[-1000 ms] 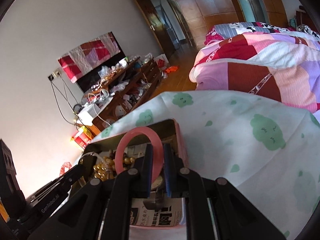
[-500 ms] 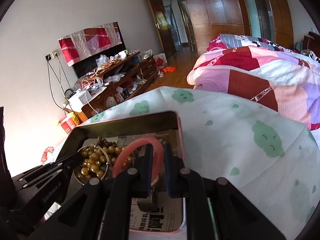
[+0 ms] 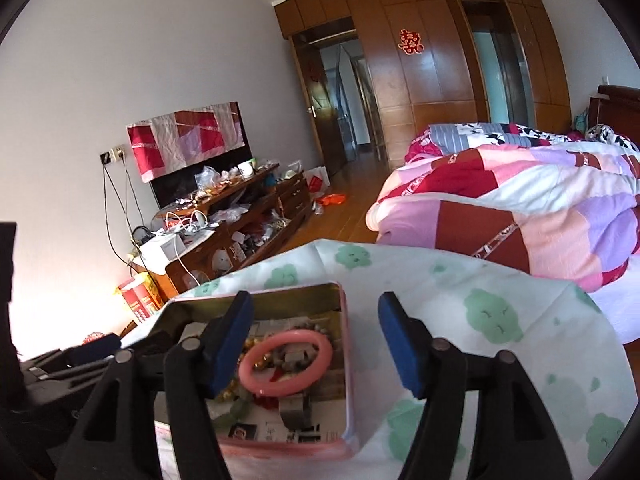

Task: Organize jewelry
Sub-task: 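Open both grippers to release the bangles into the tin, then move both grippers back over the pearl necklace and silver ring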

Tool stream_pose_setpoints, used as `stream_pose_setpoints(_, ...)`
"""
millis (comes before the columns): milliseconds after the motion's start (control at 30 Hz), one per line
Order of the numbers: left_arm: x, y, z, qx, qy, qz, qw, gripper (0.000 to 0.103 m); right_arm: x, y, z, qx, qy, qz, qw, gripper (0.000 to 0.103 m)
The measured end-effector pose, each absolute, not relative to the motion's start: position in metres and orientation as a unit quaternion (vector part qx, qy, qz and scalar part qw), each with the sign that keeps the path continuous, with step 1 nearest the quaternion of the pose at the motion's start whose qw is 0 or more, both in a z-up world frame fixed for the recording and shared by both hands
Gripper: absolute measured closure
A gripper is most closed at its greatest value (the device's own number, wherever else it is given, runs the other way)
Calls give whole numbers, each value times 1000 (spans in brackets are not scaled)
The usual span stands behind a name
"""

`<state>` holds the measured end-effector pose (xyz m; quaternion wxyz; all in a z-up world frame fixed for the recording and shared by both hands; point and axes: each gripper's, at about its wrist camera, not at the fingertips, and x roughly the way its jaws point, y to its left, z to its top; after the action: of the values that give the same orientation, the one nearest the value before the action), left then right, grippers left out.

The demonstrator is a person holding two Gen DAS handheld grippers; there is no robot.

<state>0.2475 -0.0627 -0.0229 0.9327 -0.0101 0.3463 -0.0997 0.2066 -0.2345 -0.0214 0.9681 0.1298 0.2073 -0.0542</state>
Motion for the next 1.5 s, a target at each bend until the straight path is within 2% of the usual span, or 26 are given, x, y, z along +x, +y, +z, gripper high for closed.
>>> stream_pose_setpoints(967, 152, -29, -35, -13, 351, -99, 931, 34, 135, -207, -37, 101, 242, -44, 964, 33)
stream_pose_setpoints(1500, 111, 23, -54, -28, 349, -113, 930, 34, 118, -208, -33, 112, 234, -46, 965, 33)
